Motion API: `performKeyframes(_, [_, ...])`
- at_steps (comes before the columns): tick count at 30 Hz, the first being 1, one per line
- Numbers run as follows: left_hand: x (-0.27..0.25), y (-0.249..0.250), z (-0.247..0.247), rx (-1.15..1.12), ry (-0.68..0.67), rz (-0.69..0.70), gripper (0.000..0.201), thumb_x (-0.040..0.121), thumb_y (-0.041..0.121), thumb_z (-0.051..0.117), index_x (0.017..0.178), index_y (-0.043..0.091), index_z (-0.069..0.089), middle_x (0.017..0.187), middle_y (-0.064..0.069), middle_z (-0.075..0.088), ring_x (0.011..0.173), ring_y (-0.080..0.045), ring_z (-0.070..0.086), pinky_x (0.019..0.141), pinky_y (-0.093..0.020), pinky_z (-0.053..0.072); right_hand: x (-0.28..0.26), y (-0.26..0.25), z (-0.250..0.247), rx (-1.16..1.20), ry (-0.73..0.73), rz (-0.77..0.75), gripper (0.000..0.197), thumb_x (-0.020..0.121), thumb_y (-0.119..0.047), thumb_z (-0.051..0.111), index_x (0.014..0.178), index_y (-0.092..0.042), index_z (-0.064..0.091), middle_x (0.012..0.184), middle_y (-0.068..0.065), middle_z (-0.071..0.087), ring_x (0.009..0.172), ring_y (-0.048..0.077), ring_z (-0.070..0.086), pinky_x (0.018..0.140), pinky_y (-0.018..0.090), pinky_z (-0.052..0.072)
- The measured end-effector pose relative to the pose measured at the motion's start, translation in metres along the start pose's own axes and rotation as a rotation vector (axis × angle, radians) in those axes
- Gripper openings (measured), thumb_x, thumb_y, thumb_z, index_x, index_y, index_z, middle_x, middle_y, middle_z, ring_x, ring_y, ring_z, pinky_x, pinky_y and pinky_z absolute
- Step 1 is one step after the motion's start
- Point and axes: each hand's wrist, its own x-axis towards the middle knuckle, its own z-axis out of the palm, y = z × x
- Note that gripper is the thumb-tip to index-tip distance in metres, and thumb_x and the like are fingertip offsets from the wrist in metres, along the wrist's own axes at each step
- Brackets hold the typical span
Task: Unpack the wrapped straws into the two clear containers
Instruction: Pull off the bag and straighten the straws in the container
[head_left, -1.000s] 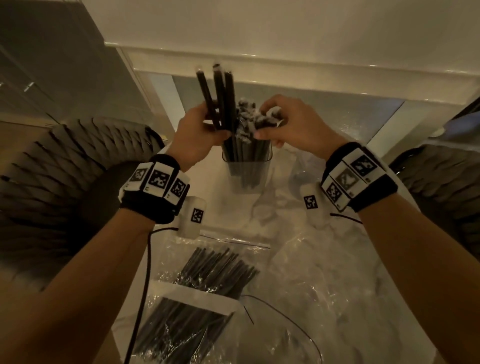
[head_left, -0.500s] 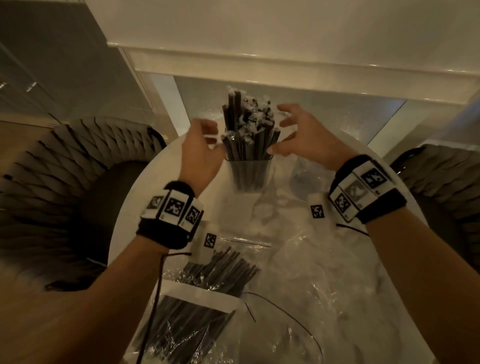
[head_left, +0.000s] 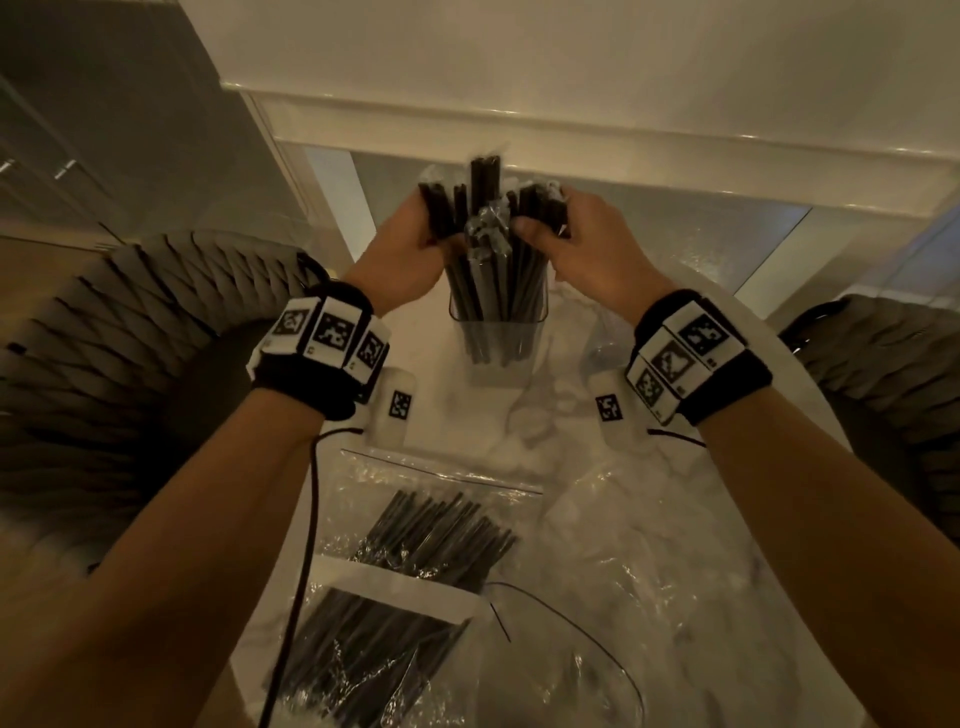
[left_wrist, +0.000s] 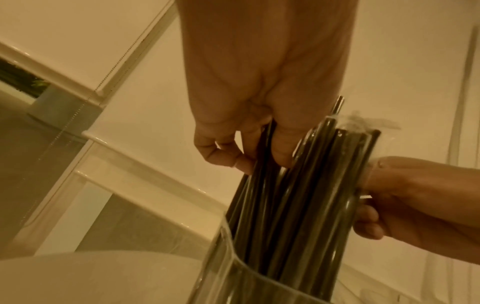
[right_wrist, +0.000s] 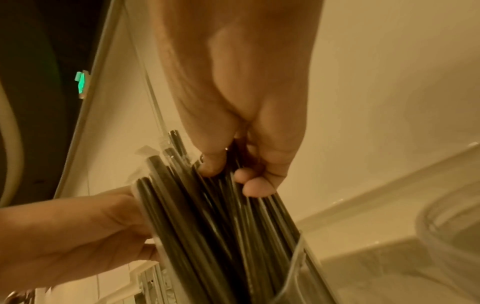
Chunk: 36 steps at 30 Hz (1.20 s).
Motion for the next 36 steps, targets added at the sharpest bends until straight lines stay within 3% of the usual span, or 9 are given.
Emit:
performKeyframes(4, [0.006,-0.011,0.003,0.041,-0.123,-0.074,0.055,0.086,0.028,0.062,0.134,0.015,0.038,0.13,-0.003,0.055,0.121,-0.019,0.053,0.104,-0.044,0.045,0.001,0.008,0.004,0.074,-0.062,0.144,0.043,0.085,-0.027,0.067,0.117,-0.007,0.048,0.101,0.006,0.061,0.064,0.005,0.058,0.047,0.009,0.047])
performKeyframes(6, [0.0,-0.011,0.005,0.109,-0.104,-0.093,0.055,0.084,0.029,0.067,0.13,0.015,0.041,0.122,0.0,0.056,0.112,-0.02,0.057,0.093,-0.034,0.051,-0.006,0.015,0.001,0.085,-0.097,0.182,0.044,0.08,-0.017,0.072,0.115,-0.007,0.048,0.103,0.011,0.063,0.068,0.013,0.063,0.051,0.014,0.051])
performKeyframes(10, [-0.026,-0.019,0.003,-0.15,0.164,-0.08,0.045,0.08,0.01,0.071,0.118,0.015,0.048,0.114,-0.001,0.056,0.093,-0.013,0.061,0.077,-0.021,0.053,-0.034,0.018,-0.006,0.231,0.153,0.187,0.033,0.079,-0.006,0.069,0.107,-0.01,0.053,0.102,0.007,0.063,0.083,0.019,0.067,0.069,0.027,0.058])
performKeyframes(14, [-0.053,-0.021,0.021,-0.173,0.524,0.002,0.011,0.084,0.005,0.059,0.092,0.013,0.056,0.087,0.004,0.061,0.08,-0.013,0.059,0.075,-0.026,0.052,-0.056,0.006,0.012,0.154,0.153,0.049,0.017,0.081,-0.008,0.068,0.097,-0.012,0.062,0.089,-0.002,0.065,0.083,0.013,0.066,0.07,0.008,0.051])
performKeyframes(17, [-0.067,-0.015,0.047,0.019,0.363,0.063,0.016,0.082,0.009,0.063,0.096,0.016,0.063,0.089,0.003,0.065,0.076,-0.008,0.058,0.067,-0.012,0.045,-0.055,-0.001,0.035,0.085,0.042,0.034,0.036,0.08,-0.015,0.07,0.114,-0.01,0.059,0.103,0.002,0.063,0.083,0.013,0.062,0.066,0.007,0.046])
performKeyframes(22, [-0.059,-0.009,0.053,0.207,0.258,0.115,0.025,0.093,0.017,0.056,0.115,0.006,0.06,0.095,-0.003,0.067,0.079,-0.01,0.059,0.063,-0.002,0.036,-0.044,-0.003,0.037,0.004,0.034,0.018,0.014,0.093,-0.016,0.054,0.098,-0.004,0.058,0.085,0.01,0.064,0.076,0.026,0.063,0.072,0.035,0.051])
performKeyframes(27, [-0.032,0.01,0.018,0.172,0.228,0.121,0.019,0.099,0.018,0.044,0.107,0.004,0.054,0.088,0.001,0.062,0.08,-0.01,0.06,0.078,-0.015,0.046,-0.018,-0.013,0.0,-0.04,0.03,0.031,0.017,0.097,-0.02,0.049,0.101,-0.005,0.057,0.09,0.004,0.064,0.075,0.015,0.059,0.067,0.022,0.046])
performKeyframes(31, [-0.023,0.012,0.011,0.416,0.031,0.036,0.027,0.099,0.024,0.045,0.112,0.004,0.056,0.096,-0.001,0.053,0.087,-0.012,0.048,0.067,-0.017,0.031,-0.022,-0.005,0.009,-0.091,-0.122,0.104,0.011,0.087,-0.004,0.057,0.098,-0.004,0.061,0.087,0.011,0.068,0.067,0.015,0.064,0.062,0.015,0.054])
performKeyframes(36, [-0.05,-0.008,0.003,0.022,0.349,-0.021,0.018,0.091,0.028,0.059,0.104,0.016,0.056,0.09,0.012,0.059,0.08,-0.003,0.058,0.069,-0.009,0.045,-0.052,0.012,0.01,0.216,0.107,0.186,0.027,0.083,0.007,0.055,0.103,-0.012,0.056,0.082,0.003,0.063,0.073,0.021,0.069,0.06,0.023,0.058])
